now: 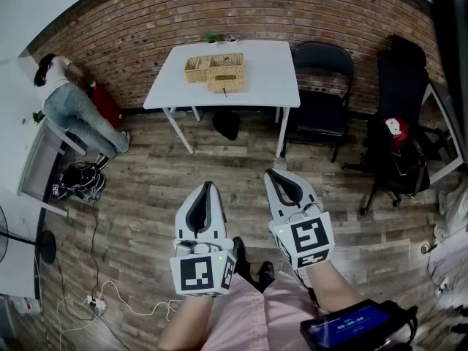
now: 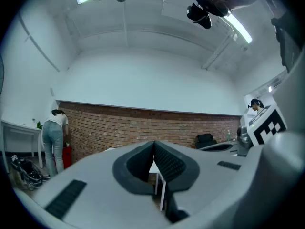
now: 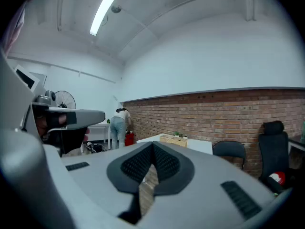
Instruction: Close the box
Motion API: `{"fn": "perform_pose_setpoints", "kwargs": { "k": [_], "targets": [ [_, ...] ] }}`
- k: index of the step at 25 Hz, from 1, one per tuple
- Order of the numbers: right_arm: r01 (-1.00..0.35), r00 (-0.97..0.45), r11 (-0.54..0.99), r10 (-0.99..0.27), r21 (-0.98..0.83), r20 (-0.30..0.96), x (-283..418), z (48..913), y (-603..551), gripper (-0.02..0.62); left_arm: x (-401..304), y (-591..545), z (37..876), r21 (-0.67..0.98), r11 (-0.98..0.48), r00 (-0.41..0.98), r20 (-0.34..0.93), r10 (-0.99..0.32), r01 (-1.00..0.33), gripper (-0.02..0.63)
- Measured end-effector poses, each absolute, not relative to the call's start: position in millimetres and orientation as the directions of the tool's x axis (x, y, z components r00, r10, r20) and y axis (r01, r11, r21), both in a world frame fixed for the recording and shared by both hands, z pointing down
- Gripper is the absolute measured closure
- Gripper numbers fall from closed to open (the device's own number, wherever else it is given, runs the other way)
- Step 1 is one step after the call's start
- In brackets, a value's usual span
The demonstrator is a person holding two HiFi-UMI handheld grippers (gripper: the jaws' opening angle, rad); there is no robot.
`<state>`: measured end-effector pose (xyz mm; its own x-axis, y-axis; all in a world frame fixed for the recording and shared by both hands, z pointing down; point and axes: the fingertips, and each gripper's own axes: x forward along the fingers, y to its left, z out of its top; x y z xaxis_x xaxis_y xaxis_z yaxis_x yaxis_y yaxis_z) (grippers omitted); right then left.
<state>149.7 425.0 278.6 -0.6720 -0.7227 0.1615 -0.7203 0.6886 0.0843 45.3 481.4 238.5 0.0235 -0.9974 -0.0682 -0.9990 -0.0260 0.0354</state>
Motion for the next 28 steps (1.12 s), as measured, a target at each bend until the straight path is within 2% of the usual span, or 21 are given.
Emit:
{"fn": "perform_pose_setpoints", "kwargs": {
  "k": [15,16,17,18,19,28],
  "targets": [
    [-0.725,-0.677,0.686,-0.726,0.058,0.119,161.6,275.3,428.5,0.592,48.0,491.6,236.8,0.04,-0.002,-0.002,-0.096,-0.995,-0.999,0.592],
    [-0.722,-0.681,0.69,-0.722,0.055,0.121,160.7,276.9,428.1,0.486,46.5,491.6,237.4,0.041,-0.006,0.002,-0.101,-0.995,-0.999,0.561],
    [-0.72,-0.682,0.691,-0.721,0.056,0.128,159.9,279.0,427.3,0.394,45.1,490.6,238.6,0.046,-0.014,0.009,-0.101,-0.995,-0.999,0.479],
    [-0.721,-0.679,0.69,-0.722,0.061,0.136,159.9,281.0,425.8,0.383,43.6,488.4,240.2,0.054,-0.02,0.015,-0.099,-0.995,-0.998,0.425],
    [-0.724,-0.674,0.687,-0.724,0.066,0.143,160.3,282.8,422.9,0.385,41.7,484.8,241.8,0.063,-0.023,0.017,-0.096,-0.995,-0.998,0.413],
    [-0.76,-0.626,0.645,-0.758,0.072,0.182,144.4,304.4,338.2,0.406,0.2,403.4,265.6,0.087,-0.019,0.016,-0.041,-0.999,-0.996,0.413]
  ]
}}
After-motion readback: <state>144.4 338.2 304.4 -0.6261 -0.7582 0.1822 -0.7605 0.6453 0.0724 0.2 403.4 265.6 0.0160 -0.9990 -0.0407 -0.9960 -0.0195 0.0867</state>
